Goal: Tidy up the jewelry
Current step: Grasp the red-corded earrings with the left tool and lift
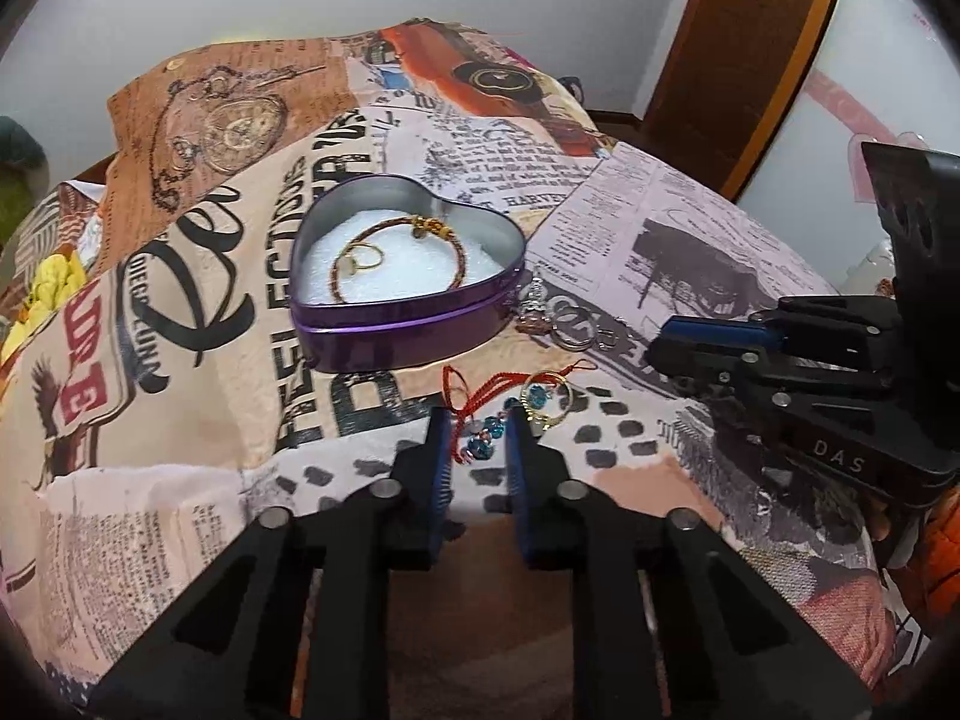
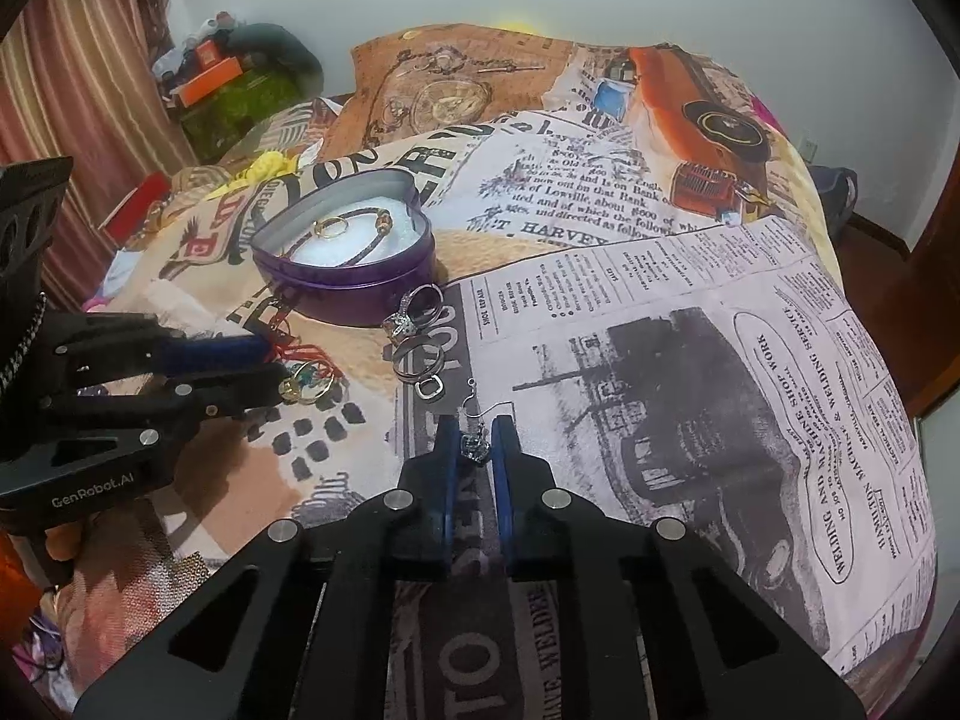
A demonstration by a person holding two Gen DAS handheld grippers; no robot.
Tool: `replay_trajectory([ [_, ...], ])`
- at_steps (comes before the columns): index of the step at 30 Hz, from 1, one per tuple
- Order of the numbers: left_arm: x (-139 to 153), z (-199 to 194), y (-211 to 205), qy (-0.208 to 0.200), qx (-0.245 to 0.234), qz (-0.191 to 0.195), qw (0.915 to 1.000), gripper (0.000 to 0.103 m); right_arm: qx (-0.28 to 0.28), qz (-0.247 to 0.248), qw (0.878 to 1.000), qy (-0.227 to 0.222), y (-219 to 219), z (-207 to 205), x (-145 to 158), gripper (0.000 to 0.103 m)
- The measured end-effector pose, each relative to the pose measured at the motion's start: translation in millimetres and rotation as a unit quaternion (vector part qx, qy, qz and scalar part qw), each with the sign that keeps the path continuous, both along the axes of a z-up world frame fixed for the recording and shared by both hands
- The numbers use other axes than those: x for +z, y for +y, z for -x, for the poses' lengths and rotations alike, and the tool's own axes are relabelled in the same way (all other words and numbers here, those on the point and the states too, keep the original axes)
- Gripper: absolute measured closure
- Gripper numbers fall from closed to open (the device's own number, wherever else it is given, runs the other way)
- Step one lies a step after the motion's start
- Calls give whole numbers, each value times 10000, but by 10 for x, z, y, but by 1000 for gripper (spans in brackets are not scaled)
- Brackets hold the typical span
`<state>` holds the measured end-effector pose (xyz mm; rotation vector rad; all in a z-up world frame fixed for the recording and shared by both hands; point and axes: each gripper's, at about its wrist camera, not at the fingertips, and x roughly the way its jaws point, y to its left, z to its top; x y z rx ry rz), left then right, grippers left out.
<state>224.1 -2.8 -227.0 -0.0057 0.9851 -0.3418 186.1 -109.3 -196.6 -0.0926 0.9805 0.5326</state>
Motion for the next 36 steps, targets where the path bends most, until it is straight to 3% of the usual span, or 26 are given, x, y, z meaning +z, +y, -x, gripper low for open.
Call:
replay_trajectory([
  [11,98,49,-6,-54,269,-28,9996,96,-64,-167,9998,-103,-38,17,139,94],
  [36,975,261,162,-1199,607,12,9909,96,-69,-425,9942,-985,29,119,831,94],
])
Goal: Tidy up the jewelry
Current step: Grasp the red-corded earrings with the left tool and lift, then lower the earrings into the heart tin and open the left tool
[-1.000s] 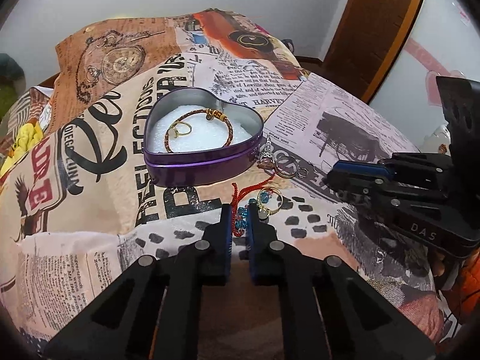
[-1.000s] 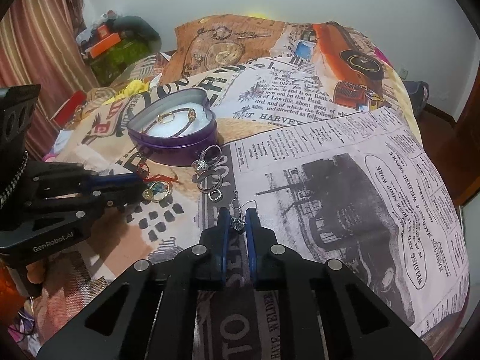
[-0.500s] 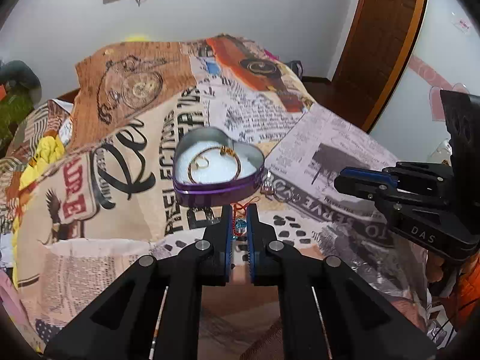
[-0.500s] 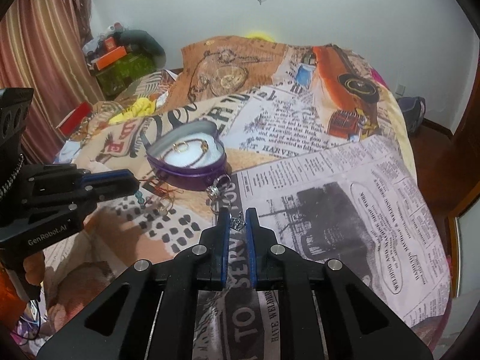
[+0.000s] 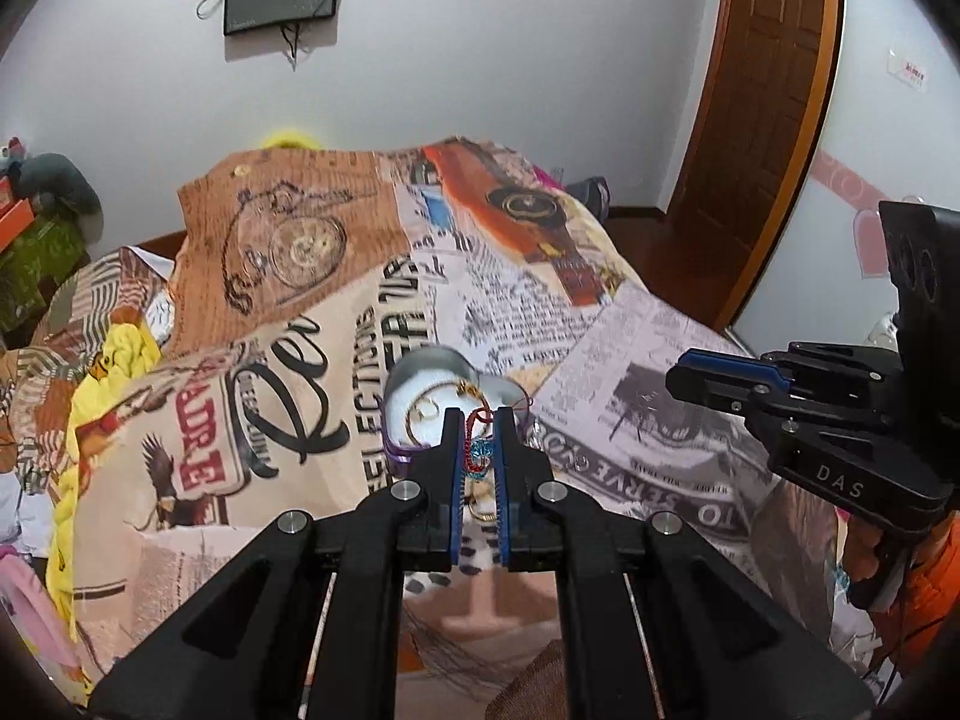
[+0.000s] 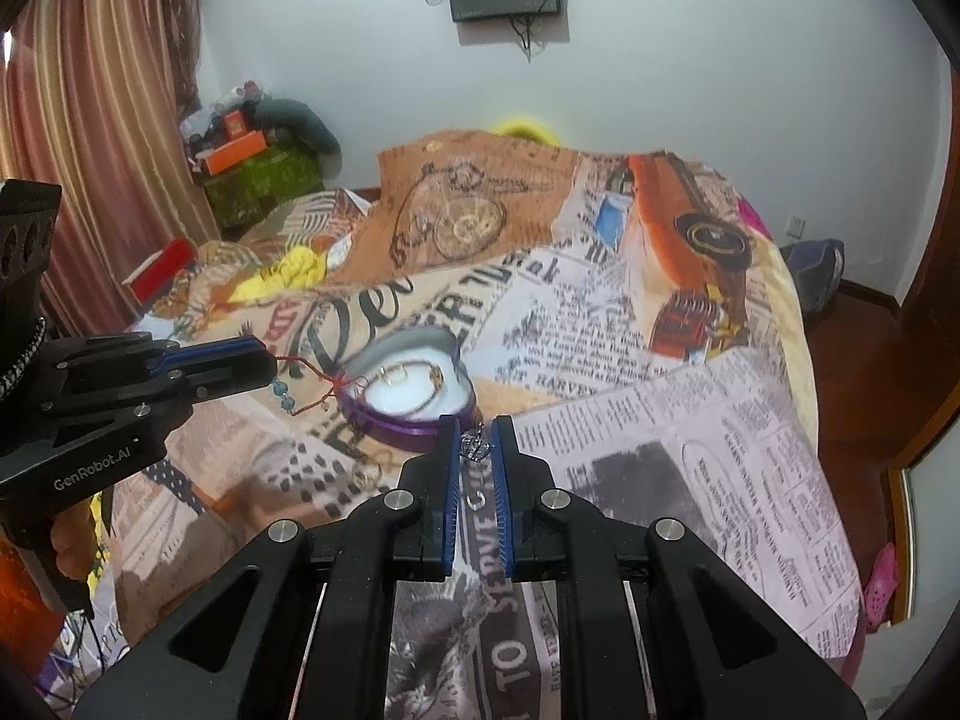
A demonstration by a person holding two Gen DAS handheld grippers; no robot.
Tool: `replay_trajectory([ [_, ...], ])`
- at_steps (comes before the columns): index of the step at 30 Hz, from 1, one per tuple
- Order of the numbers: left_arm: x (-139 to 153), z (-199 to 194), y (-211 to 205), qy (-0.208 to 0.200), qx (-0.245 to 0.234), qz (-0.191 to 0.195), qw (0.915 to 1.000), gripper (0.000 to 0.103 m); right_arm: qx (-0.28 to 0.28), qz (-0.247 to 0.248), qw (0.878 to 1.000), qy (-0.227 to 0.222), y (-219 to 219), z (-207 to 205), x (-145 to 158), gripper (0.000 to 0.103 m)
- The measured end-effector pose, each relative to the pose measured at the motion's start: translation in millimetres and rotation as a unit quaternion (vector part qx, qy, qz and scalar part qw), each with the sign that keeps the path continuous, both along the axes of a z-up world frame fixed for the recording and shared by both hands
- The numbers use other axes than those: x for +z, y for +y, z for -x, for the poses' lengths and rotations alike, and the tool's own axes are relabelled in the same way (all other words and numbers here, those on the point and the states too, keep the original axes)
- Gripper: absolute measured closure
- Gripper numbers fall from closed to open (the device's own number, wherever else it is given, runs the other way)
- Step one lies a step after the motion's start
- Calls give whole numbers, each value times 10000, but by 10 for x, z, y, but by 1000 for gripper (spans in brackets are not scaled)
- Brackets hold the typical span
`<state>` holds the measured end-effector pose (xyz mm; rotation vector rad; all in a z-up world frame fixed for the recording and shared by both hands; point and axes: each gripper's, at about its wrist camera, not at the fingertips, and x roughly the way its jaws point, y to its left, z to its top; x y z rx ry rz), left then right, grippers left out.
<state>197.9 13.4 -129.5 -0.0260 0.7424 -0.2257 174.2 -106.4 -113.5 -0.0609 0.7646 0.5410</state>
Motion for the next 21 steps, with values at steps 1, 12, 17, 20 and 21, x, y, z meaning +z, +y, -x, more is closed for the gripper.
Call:
replay_trajectory([
  [1,21,-8,13,-32,15,12,10000,96,1,-13,10000,-23,6,-8,14,94],
  [12,95,-165,151,-214,176,70,9996,96,124,-157,9996,-214,191,-142,115,94],
  [17,30,-263,185,-164,202,90,9996,96,218,-175,9994,-219,294,-240,87,94],
  [20,-27,-335,199,-116,205,90,9997,96,270,-161,9993,-183,361,-300,40,94],
  [21,-45,-353,199,-101,208,86,9997,96,290,-157,9993,-163,384,-319,20,94],
])
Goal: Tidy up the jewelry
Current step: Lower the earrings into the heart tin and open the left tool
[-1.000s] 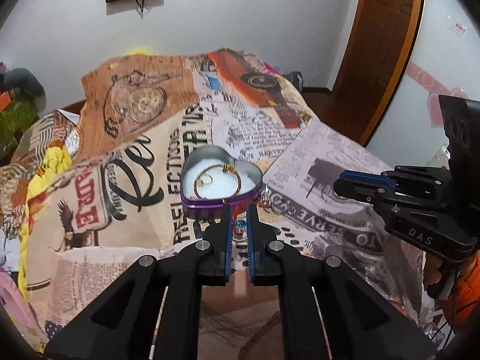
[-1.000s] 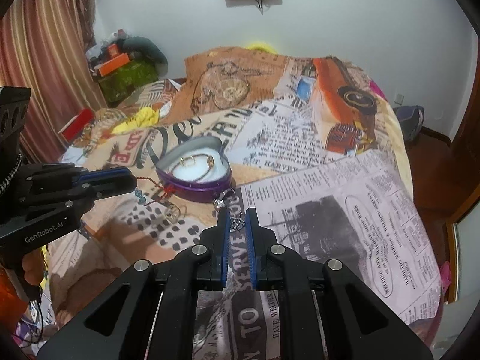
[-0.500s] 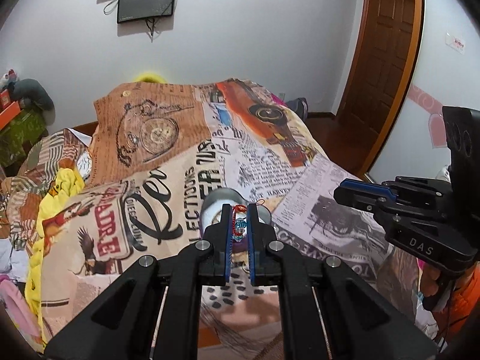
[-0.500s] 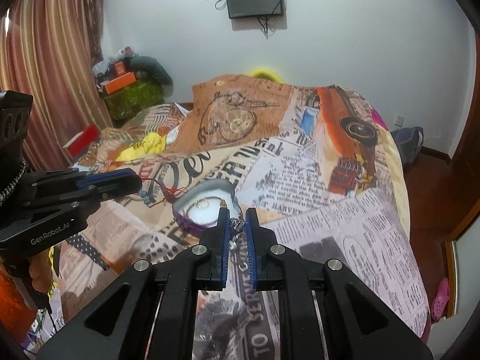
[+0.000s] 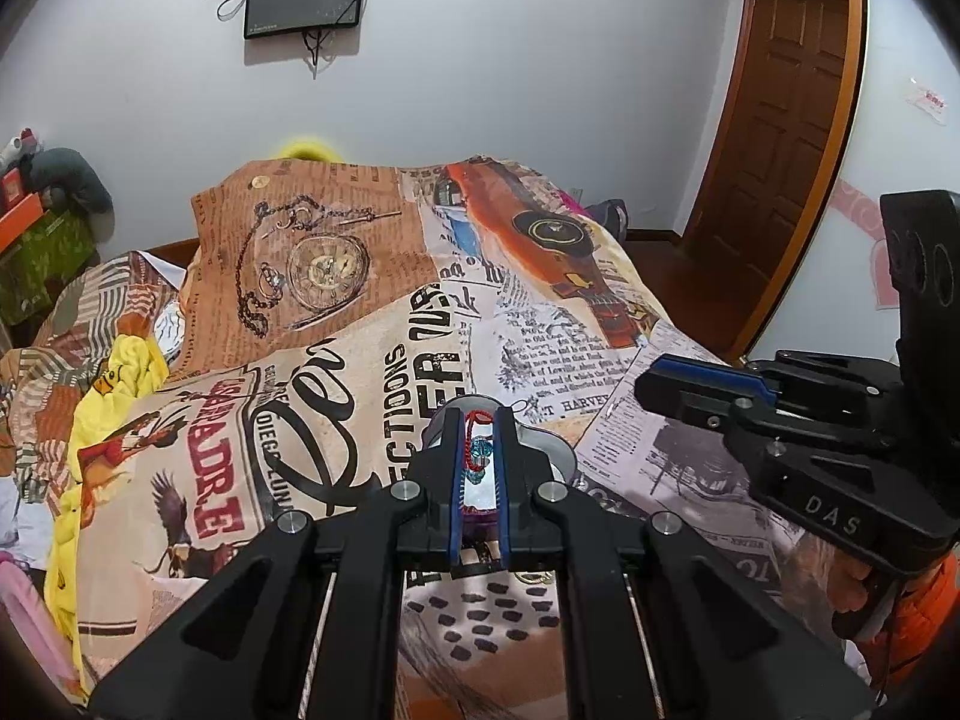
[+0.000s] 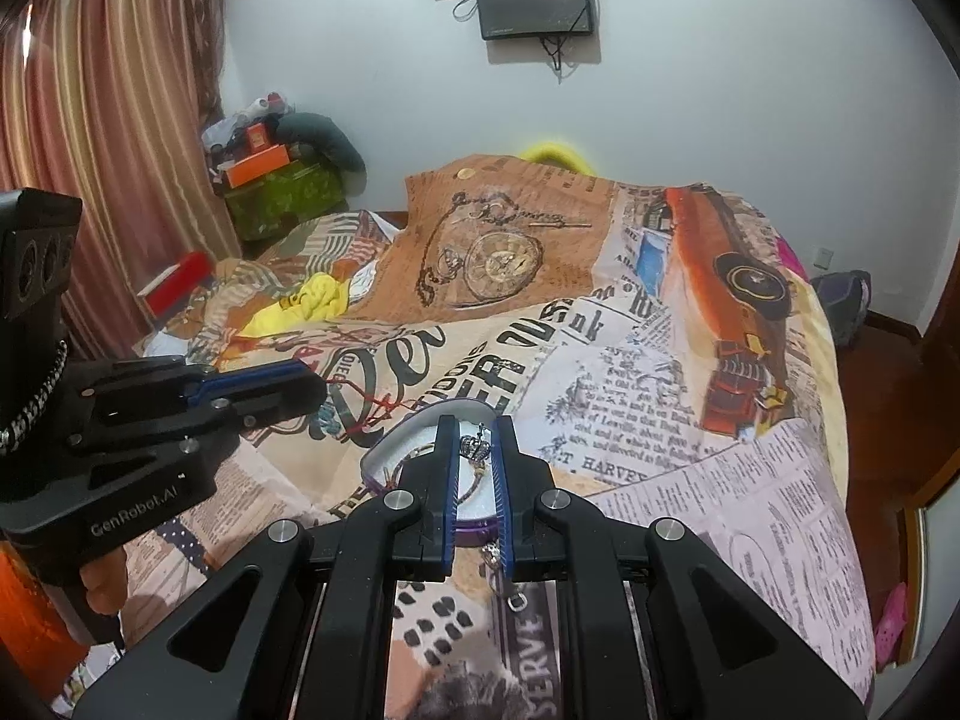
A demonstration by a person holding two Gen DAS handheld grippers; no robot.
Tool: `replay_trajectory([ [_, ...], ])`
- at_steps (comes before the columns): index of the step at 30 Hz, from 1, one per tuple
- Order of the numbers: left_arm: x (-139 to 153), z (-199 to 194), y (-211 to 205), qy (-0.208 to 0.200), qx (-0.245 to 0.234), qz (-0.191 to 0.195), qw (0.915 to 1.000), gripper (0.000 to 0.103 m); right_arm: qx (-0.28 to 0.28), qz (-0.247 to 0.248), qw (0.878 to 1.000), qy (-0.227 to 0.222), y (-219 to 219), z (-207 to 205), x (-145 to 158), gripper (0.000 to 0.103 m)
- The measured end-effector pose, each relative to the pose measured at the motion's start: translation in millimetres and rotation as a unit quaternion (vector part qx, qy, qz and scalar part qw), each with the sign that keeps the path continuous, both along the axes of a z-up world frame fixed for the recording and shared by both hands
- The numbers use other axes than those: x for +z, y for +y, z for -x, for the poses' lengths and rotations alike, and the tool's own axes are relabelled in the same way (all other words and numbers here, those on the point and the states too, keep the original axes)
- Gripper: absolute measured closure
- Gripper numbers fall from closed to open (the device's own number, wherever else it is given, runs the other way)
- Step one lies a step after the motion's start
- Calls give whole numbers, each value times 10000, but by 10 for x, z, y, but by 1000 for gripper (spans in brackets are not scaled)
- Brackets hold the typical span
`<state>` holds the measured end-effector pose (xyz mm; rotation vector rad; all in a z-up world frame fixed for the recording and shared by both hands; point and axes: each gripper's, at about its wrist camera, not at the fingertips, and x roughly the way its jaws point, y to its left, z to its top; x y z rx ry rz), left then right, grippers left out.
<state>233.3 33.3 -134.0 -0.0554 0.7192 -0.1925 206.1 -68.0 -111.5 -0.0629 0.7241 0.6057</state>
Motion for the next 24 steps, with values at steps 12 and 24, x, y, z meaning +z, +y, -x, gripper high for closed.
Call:
replay_trajectory([
  [12,-277,-316,26,331,-7,2,9995,96,392,290,9984,282,251,-161,-267,94],
  [24,-584,-497,88,797,-65,210,9966,96,700,701,9941,450,420,-306,-490,94],
])
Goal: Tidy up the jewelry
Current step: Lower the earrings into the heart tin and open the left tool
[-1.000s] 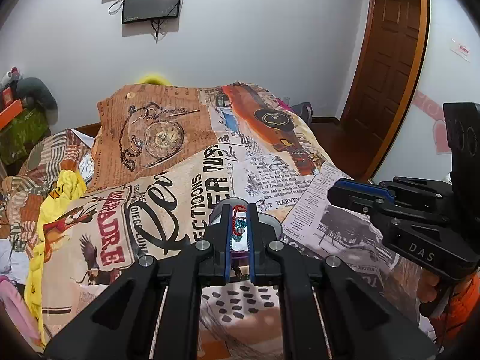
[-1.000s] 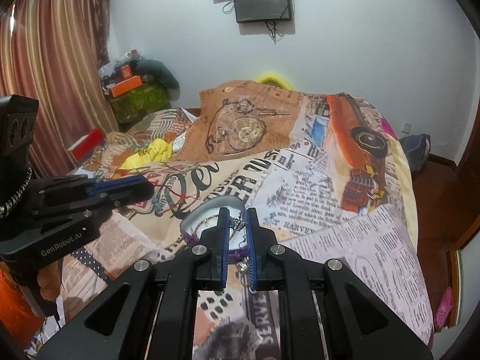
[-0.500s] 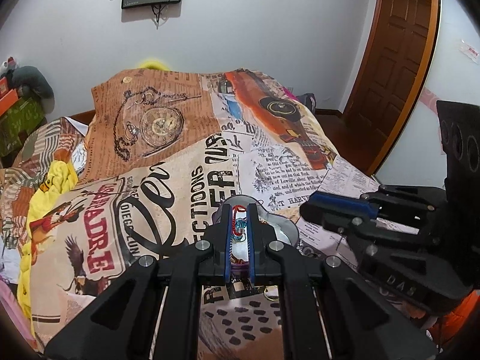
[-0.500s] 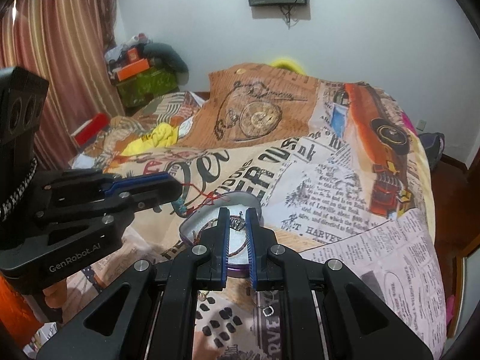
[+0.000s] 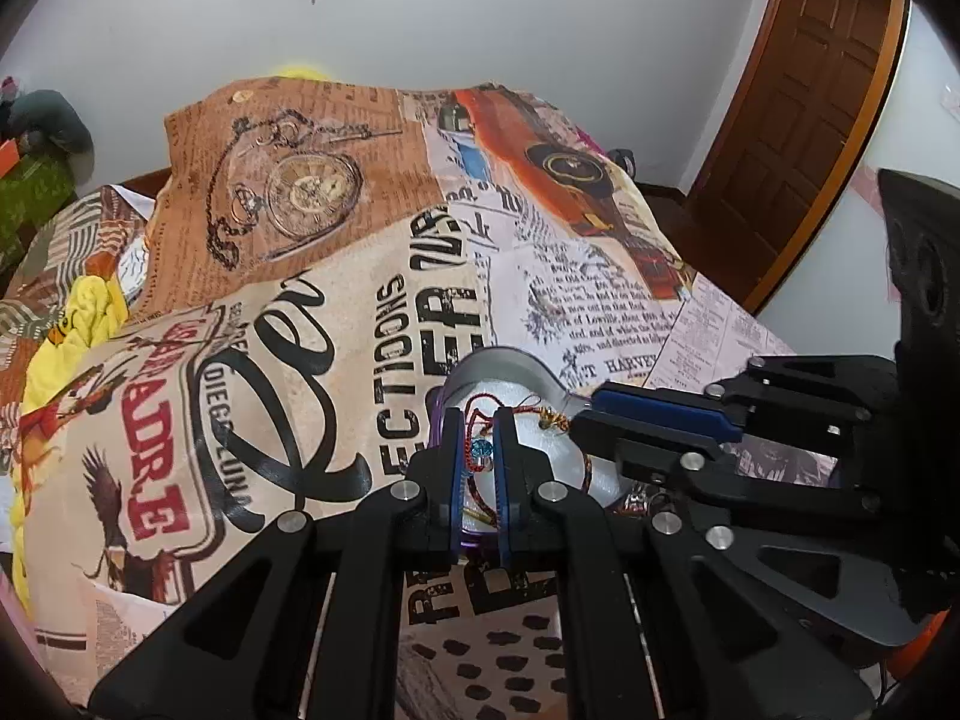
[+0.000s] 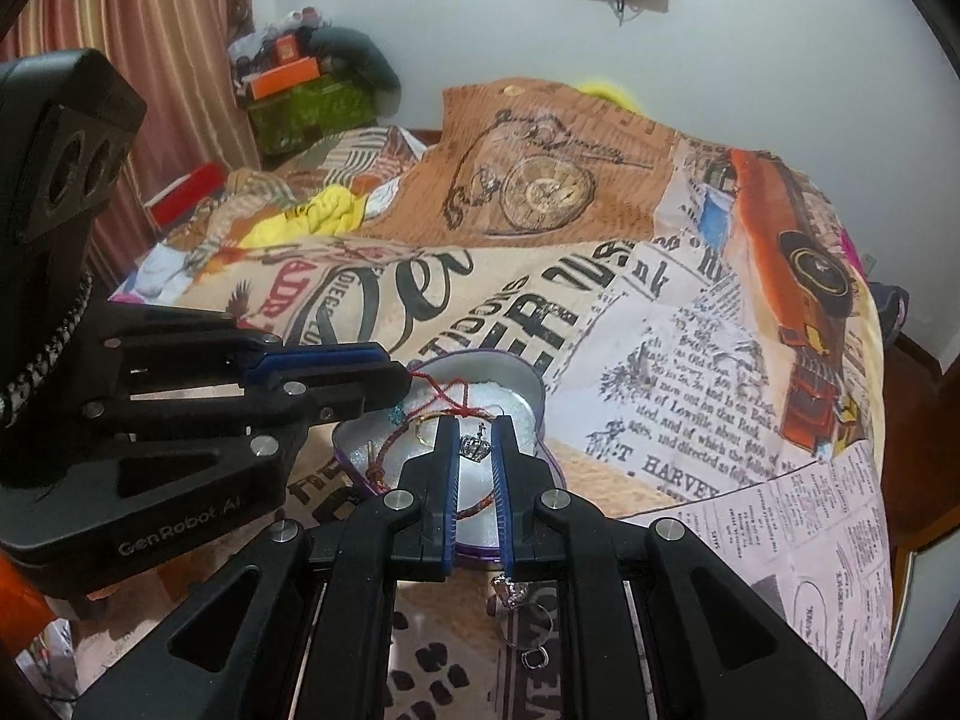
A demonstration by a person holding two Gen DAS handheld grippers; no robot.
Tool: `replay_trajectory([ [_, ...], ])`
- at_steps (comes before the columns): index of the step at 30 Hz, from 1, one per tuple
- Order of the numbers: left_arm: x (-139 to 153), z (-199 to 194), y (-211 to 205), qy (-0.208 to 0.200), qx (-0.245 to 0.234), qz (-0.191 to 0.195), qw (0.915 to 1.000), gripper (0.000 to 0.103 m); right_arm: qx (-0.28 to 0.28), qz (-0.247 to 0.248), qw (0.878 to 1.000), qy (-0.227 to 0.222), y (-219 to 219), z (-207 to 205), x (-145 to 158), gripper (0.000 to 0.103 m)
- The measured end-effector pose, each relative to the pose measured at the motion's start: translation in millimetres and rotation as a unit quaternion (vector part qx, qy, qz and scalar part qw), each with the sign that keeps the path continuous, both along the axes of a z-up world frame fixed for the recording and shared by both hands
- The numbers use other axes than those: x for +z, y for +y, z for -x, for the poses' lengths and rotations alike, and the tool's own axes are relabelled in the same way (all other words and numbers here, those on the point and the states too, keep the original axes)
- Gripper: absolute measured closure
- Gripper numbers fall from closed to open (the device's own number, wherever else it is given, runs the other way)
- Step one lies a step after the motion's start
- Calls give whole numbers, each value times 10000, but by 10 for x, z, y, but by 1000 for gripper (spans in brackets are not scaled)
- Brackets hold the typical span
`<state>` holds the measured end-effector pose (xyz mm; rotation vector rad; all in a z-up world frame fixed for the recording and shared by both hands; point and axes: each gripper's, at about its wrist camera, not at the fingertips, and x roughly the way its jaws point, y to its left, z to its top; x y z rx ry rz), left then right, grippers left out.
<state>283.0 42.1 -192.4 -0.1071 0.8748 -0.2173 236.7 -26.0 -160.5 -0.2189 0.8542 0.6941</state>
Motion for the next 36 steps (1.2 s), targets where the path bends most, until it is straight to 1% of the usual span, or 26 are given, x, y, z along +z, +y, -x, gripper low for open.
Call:
replay_trajectory([
  [10,-57,-7,-29,98,-118,23,9999,96,97,147,9994,288,43,-55,-136,94],
  [19,-20,53,16,71,-37,-5,10000,96,100,306,9994,144,71,-23,-120,94],
  [23,16,80,36,66,-69,32,9999,96,134,407,9988,242,93,-12,-115,93],
  [27,93,136,41,9,-69,6,10000,95,106,480,9985,243,94,10,-87,92],
  [29,139,167,47,-29,-59,-7,10000,92,80,469,9986,234,79,23,-61,91],
  [31,187,190,52,-64,-44,-24,10000,85,33,437,9988,215,52,32,-16,90],
  [33,254,228,62,-132,-12,-59,9999,83,-11,398,9990,207,21,38,30,90],
  [36,349,273,78,-201,27,-76,9998,83,-49,278,9993,237,-33,49,109,89],
])
